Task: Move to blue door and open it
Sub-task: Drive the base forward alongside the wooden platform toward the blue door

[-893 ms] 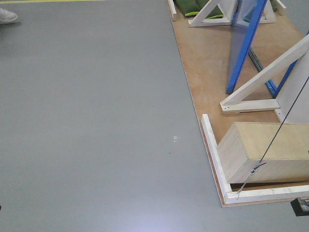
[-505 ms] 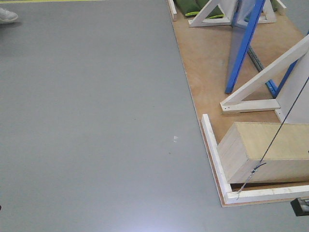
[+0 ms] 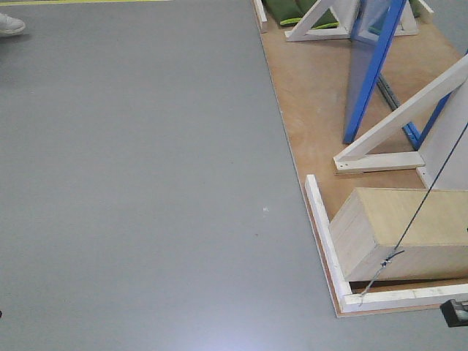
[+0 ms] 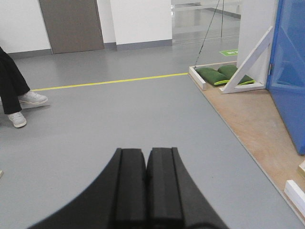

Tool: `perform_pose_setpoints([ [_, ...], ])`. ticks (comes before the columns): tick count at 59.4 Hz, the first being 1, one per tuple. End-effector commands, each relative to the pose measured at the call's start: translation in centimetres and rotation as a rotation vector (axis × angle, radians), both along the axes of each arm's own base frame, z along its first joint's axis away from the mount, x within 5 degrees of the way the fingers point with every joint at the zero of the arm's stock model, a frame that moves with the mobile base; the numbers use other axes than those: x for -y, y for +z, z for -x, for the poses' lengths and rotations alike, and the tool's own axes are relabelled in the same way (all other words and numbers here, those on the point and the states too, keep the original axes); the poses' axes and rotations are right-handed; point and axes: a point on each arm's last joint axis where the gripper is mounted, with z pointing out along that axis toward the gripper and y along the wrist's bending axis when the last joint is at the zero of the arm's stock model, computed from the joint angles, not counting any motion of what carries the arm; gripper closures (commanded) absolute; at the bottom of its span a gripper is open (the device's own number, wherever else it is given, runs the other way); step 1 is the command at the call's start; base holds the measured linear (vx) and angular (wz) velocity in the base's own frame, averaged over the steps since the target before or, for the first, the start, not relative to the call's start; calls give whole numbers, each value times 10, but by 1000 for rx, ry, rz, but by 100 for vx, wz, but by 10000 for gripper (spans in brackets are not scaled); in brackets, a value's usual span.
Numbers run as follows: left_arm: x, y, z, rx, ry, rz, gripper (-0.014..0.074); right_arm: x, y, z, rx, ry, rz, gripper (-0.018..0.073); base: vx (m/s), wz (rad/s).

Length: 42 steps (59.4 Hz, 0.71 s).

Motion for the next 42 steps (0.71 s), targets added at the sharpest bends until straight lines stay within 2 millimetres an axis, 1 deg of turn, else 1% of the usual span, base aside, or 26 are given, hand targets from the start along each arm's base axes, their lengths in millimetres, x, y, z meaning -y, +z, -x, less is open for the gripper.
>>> perform_pose_setpoints([
  [1, 0, 6, 0, 92, -7, 4, 526, 1, 2, 1, 78, -14, -2, 567, 9, -1],
  [21, 0, 6, 0, 92, -7, 4, 526, 1, 2, 1, 78, -14, -2, 567, 20, 0],
  [42, 0, 6, 0, 92, -6, 4, 526, 1, 2, 1, 78, -14, -2, 567, 35, -2],
])
